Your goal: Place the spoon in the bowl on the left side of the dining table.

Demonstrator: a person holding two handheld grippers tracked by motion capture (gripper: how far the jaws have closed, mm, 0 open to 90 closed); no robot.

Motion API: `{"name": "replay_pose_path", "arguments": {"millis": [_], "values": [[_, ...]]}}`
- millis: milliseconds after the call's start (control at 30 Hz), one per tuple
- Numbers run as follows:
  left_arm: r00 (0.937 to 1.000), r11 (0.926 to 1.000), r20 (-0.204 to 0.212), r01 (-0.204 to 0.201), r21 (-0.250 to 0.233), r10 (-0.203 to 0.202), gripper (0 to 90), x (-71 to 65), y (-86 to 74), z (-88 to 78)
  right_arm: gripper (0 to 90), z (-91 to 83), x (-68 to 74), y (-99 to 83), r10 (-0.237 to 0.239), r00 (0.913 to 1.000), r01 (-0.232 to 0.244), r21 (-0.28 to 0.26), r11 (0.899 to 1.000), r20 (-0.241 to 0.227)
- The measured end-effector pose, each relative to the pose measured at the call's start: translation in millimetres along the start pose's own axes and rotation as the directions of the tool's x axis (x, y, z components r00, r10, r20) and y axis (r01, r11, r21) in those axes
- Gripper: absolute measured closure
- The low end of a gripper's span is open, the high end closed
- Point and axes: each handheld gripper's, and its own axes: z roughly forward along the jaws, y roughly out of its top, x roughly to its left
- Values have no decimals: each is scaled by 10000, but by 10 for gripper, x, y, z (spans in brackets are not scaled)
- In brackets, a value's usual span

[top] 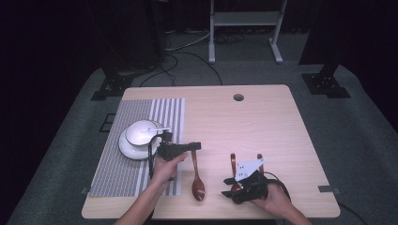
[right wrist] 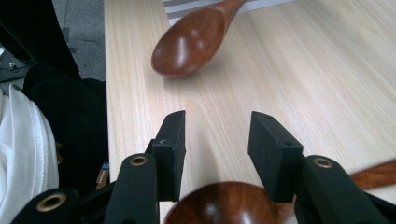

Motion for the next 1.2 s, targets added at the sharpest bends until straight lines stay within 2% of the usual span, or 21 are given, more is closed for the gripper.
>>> {"name": "replay_pose_path", "arguments": {"millis": [367,833,1200], "values": [[9987,9988,-322,-412,-252,404,839,-85,159,-147,516,-112,-39,-78,388,9990,-385,-130,9992,233],[9956,9956,-754,-614,-709,561,839,-106,355,-365,485,-219,-83,-151,683,9969,-671,-291,9973,397],[9894,9912,-1225,-901,-970,779,839,-122,604,-580,473,-281,-91,-201,872,9950,-858,-297,9959,489]]}}
